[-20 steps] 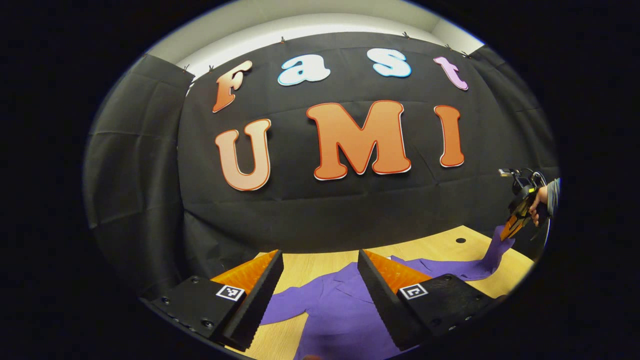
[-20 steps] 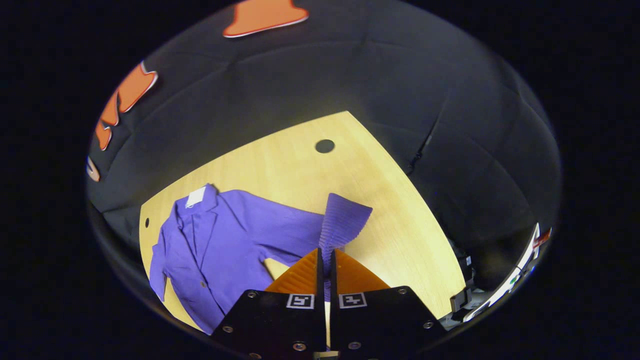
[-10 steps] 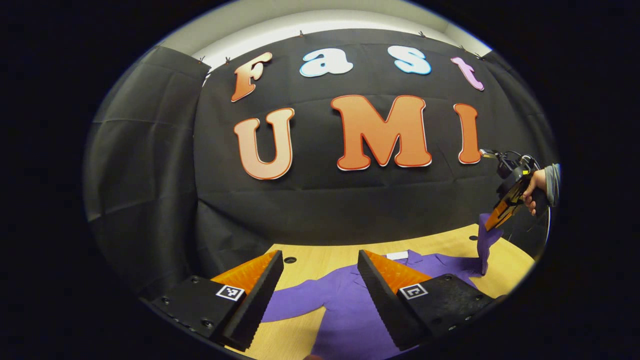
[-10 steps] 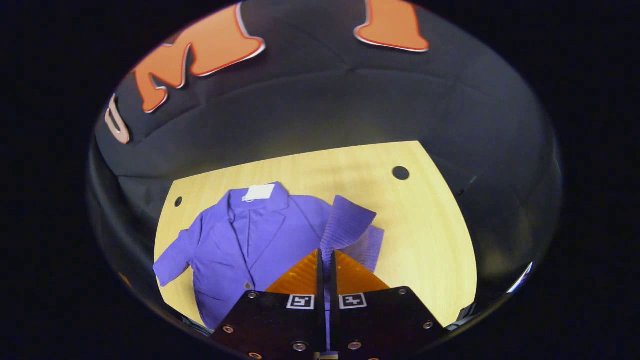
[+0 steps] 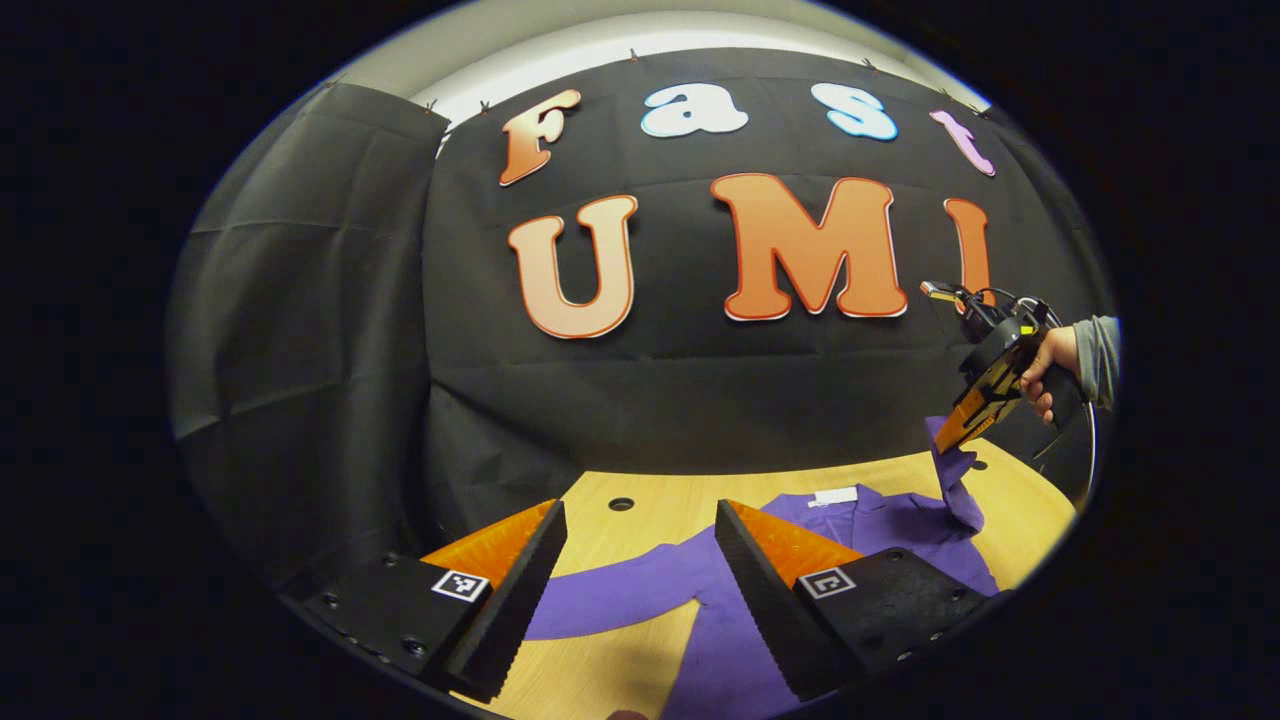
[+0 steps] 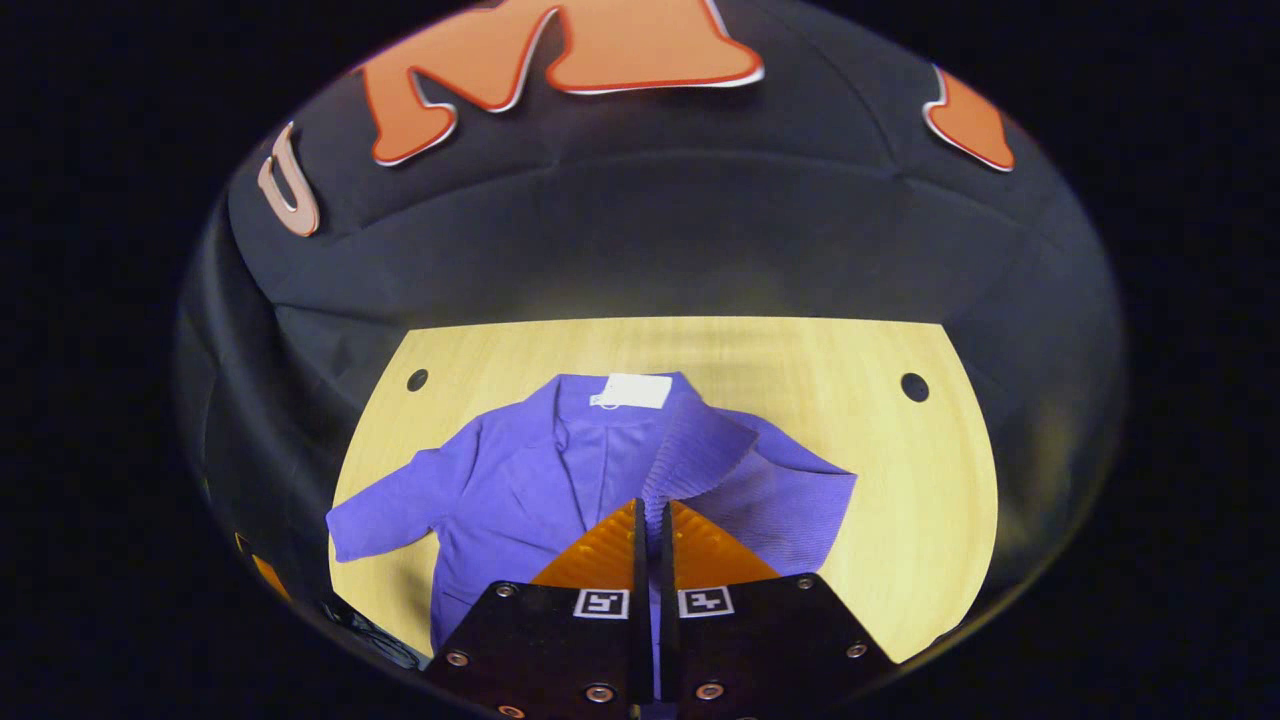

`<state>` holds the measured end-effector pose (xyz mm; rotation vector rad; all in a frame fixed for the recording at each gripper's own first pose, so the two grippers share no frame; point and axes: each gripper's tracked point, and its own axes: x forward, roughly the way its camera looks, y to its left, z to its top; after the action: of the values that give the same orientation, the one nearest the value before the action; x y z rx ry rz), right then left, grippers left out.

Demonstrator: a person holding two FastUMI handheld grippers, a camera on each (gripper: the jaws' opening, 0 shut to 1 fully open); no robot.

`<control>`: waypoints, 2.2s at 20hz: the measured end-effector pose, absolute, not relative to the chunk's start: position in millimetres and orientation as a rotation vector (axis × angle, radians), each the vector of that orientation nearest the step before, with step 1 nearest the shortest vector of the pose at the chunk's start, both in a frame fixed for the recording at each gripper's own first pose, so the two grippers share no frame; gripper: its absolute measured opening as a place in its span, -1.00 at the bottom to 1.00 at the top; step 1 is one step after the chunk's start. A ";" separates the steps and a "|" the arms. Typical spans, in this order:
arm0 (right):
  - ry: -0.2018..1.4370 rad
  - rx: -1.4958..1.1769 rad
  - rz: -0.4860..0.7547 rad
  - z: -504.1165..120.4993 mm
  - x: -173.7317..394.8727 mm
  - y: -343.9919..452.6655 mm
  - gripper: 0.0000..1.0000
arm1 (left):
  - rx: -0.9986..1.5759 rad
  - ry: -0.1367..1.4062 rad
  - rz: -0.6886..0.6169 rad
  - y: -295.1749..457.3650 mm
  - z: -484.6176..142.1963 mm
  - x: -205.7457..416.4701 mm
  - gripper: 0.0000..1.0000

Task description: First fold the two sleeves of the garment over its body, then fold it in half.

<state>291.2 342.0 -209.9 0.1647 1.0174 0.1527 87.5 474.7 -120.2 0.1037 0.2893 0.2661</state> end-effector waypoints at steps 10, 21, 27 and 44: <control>1.027 0.212 0.226 -226.6 307.4 419.9 -0.87 | 0.095 0.352 0.347 521.7 -140.9 74.7 0.93; 0.735 0.246 0.308 -157.0 313.4 427.9 0.10 | 0.037 0.516 0.439 598.7 -196.0 78.8 0.93; 0.522 0.149 0.225 -108.0 292.0 384.1 0.86 | -0.129 0.687 0.501 660.7 -237.4 88.7 0.94; 0.369 0.051 0.067 -65.6 196.8 318.8 0.89 | -0.496 1.348 0.497 729.2 -403.9 50.1 0.96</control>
<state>196.8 318.8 -65.6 0.0510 0.3695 0.0671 50.1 729.2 -403.9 -0.4962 1.3477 0.4969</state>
